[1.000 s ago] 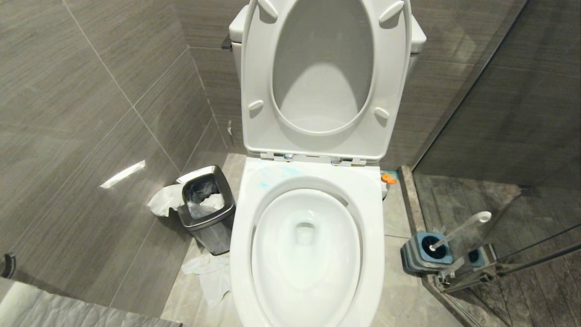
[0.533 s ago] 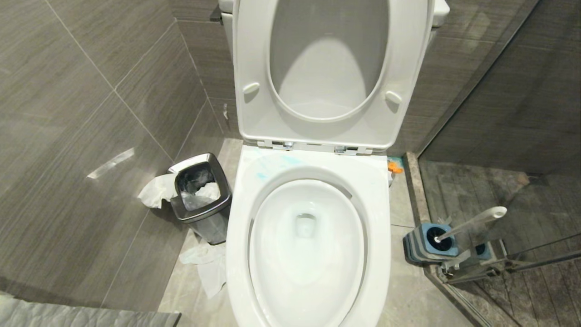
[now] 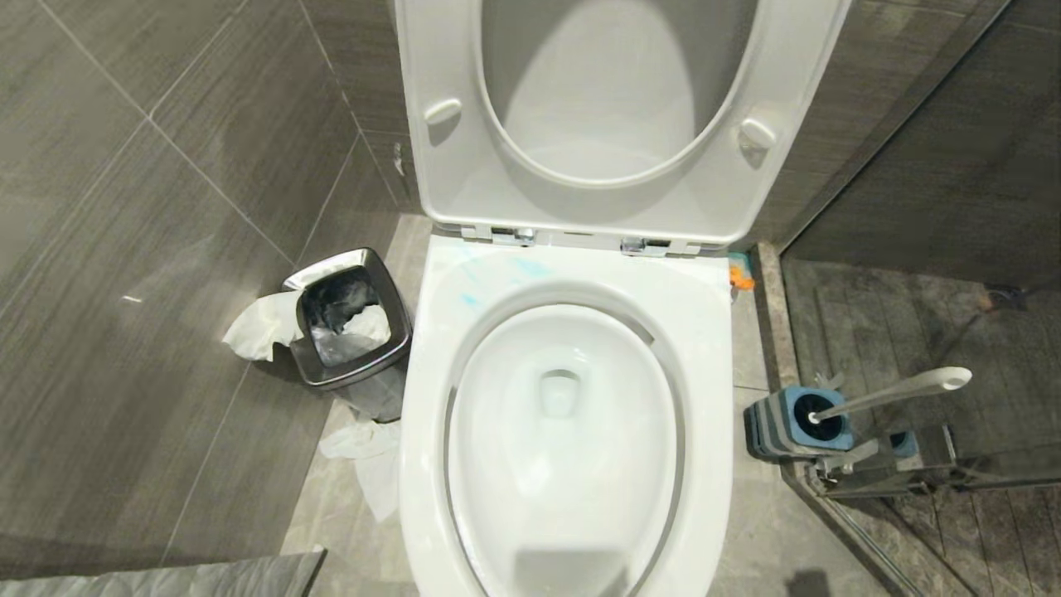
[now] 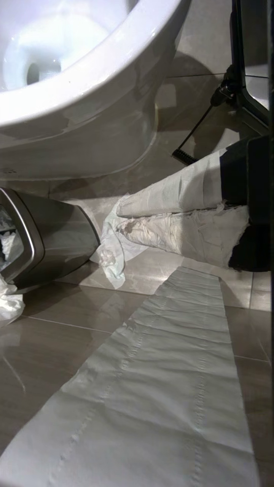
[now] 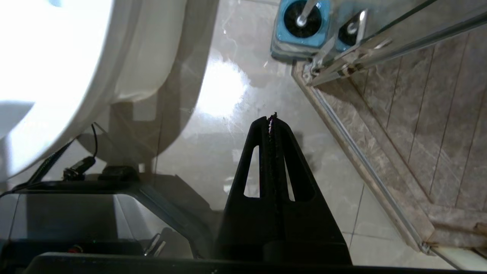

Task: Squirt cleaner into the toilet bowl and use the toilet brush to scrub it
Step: Pour in the cleaning agent

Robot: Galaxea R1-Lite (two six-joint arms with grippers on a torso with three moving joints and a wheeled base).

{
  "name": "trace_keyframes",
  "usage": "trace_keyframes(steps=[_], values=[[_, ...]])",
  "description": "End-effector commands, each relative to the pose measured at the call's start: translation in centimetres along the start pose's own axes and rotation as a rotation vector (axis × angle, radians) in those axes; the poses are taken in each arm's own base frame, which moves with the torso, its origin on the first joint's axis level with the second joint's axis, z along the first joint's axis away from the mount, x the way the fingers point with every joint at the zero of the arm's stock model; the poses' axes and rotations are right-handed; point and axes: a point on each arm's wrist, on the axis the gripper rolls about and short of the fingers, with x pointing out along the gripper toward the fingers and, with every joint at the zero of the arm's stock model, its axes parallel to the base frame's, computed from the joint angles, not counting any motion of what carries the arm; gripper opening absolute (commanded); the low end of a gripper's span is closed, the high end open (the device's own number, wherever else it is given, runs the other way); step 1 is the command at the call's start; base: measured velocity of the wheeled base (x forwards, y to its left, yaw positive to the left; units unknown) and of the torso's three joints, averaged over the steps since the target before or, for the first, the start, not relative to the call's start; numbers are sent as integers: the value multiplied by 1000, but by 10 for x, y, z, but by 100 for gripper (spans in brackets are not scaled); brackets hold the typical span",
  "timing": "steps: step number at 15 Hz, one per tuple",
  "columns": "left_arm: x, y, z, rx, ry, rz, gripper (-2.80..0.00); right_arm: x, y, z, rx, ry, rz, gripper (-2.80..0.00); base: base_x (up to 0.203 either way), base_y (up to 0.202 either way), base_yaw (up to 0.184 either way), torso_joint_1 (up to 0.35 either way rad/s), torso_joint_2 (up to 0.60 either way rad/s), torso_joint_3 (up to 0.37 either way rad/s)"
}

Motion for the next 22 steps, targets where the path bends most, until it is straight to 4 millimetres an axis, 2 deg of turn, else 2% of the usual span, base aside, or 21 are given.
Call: trace_keyframes(steps=[1,10,13,15,17,20,22], values=[[0,0,-1,2,5,-1,-280,2,0,-1,0,17,0,-280,0,0,0,-1,4,-203],[0,0,-1,-1,5,-1,-280,7,0,-14,0,65,-2,-280,0,0,0,4,3,-180],[0,0,0,-1,3,-1,-280,21,0,-14,-3,157,-17,-280,0,0,0,2,2,-28],[0,0,0,-1,3,-1,-280,42,1,-6,5,232,-31,-280,0,0,0,0,0,0],[0,0,0,-1,3,-1,-280,76,2,8,19,265,-38,-280,0,0,0,0,0,0],[0,0,0,-3,3,-1,-280,133,4,25,25,222,-38,-280,0,0,0,0,0,0],[0,0,0,-1,3,-1,-280,164,5,32,30,135,-31,-280,0,0,0,0,0,0]])
